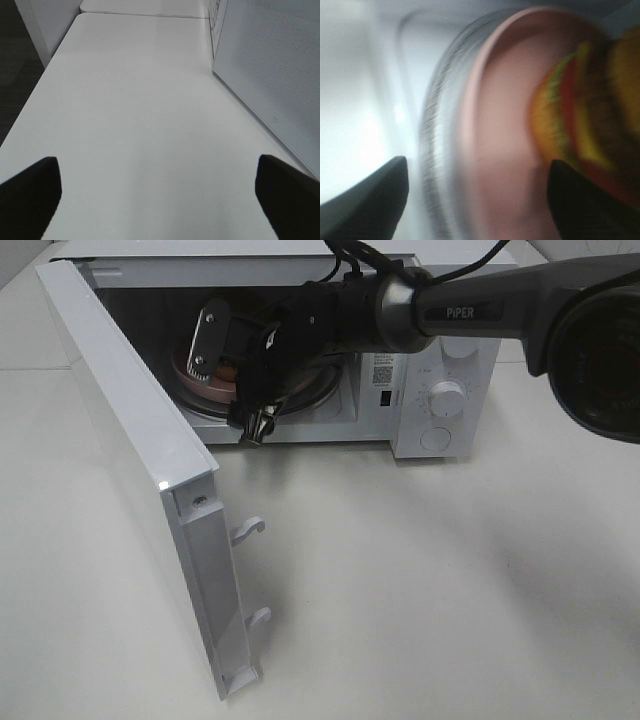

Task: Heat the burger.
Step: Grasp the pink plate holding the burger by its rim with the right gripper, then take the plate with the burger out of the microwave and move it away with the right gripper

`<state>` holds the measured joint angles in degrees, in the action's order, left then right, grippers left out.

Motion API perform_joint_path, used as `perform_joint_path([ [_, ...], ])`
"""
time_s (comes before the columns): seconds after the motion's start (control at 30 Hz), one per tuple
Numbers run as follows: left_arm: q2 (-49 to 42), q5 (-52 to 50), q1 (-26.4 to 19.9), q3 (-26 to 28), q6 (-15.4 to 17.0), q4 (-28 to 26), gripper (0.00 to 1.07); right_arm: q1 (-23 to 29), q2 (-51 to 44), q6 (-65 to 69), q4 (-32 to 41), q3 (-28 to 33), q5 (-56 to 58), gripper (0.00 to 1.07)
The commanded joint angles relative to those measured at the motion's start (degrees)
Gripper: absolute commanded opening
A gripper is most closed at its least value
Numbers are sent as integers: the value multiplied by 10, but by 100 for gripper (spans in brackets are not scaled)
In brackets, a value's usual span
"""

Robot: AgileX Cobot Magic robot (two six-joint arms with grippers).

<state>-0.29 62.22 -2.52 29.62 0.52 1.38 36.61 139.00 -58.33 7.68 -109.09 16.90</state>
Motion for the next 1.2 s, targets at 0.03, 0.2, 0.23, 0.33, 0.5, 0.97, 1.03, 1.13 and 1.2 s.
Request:
perform_joint_path([
  [0.03,-7,-9,-2,-2,2,0,98,10,11,-2,-2,5,37,76],
  [0.2,-7,-9,-2,-2,2,0,98,10,2,-2,-4,5,40,76],
  [0.23,-7,-9,-2,-2,2,0,98,10,2,-2,-4,5,40,76],
  [0.33,-7,-9,-2,-2,2,0,98,10,-3,-2,-6,6,48,76],
  [0.5,-7,-9,-2,-2,2,0,98,10,-3,-2,-6,6,50,73],
  [0.97,-7,-9,-2,-2,2,0,98,10,-14,-3,-13,6,76,0],
  [1.03,-7,-9,-2,-2,2,0,98,10,-15,-3,-17,6,78,0],
  [1.13,-7,-9,-2,-2,2,0,98,10,-23,-6,-24,6,96,0],
  [1.2,-7,-9,-2,-2,2,0,98,10,-25,-7,-24,6,101,0],
])
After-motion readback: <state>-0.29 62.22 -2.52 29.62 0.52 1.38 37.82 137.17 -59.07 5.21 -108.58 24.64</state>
